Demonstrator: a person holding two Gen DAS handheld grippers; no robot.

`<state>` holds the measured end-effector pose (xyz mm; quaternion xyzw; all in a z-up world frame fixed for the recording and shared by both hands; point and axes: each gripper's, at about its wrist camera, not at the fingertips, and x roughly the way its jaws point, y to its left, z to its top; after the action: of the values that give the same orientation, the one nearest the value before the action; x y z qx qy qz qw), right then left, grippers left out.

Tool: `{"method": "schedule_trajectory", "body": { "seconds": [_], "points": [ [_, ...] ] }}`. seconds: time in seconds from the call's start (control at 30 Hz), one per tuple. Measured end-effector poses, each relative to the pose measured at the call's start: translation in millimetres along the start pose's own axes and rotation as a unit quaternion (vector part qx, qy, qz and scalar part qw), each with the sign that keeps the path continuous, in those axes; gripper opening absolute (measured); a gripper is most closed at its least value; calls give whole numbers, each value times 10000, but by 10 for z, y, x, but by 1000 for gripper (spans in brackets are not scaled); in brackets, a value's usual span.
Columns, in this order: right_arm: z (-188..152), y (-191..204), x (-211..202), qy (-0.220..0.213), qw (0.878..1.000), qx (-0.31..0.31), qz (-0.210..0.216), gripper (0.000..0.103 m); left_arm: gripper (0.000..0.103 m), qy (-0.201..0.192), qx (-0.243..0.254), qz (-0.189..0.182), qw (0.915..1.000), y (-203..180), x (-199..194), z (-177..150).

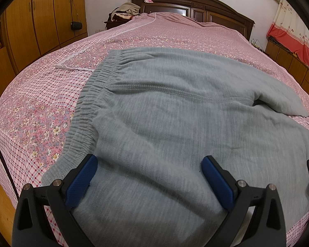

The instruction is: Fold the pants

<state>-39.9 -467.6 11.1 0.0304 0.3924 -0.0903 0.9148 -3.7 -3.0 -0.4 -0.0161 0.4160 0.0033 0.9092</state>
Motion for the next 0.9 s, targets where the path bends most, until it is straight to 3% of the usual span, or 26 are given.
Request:
{"method": "schedule_trajectory", "body": {
  "seconds": [0.63,0.9],
  "points": [
    [12,-20,-66,154,9999,-51,52,103,103,125,189,50,9997,-58,-33,-20],
    [158,-162,-193,295,9992,-10,260,103,102,494,191,-137,9985,20,-153,123]
  ]
}}
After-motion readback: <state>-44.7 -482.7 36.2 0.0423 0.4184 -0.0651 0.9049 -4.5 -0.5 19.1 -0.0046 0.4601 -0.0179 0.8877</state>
